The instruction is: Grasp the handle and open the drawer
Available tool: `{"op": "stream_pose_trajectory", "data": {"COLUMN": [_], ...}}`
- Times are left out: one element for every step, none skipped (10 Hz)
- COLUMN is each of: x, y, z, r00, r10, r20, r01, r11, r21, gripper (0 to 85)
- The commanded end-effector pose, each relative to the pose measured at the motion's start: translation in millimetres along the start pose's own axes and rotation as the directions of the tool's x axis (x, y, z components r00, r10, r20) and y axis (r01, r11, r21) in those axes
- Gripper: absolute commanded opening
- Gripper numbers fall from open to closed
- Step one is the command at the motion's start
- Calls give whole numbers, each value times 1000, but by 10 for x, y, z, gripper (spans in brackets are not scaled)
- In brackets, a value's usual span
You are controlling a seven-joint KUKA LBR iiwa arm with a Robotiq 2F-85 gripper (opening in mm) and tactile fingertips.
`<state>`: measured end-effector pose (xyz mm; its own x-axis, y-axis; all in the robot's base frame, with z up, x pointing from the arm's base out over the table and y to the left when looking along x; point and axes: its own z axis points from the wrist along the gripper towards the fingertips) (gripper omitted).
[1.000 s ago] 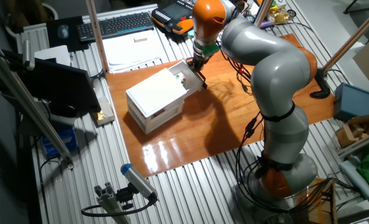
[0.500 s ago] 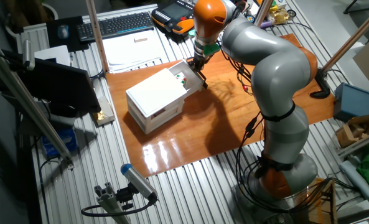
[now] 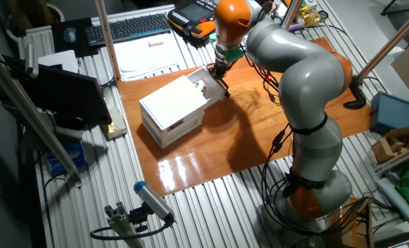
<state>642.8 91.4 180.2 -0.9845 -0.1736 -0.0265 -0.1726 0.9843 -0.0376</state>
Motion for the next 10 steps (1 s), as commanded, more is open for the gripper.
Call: {"op": "stream_pose_trajectory", "data": {"x": [0, 0, 0, 0, 0, 0, 0, -1, -6, -10], "y": [-1, -1, -1, -1, -1, -1, -1, -3, -5, -11], "z": [0, 0, 0, 0, 0, 0, 0, 0, -2, -8], "r00": [1000, 1000, 1000, 998, 996, 996, 996, 997, 997, 998], "r10": [3, -3, -22, -58, -84, -90, -90, -82, -73, -67], "r20": [-1, -2, -5, -8, -11, -13, -15, -16, -16, -18], "r01": [-3, 3, 22, 58, 84, 90, 90, 82, 73, 67], "r11": [1000, 1000, 1000, 998, 996, 995, 996, 996, 997, 997], "r21": [-1, 1, 11, 23, 32, 30, 26, 24, 27, 28], "gripper": [7, 7, 7, 7, 7, 7, 7, 7, 7, 7]}}
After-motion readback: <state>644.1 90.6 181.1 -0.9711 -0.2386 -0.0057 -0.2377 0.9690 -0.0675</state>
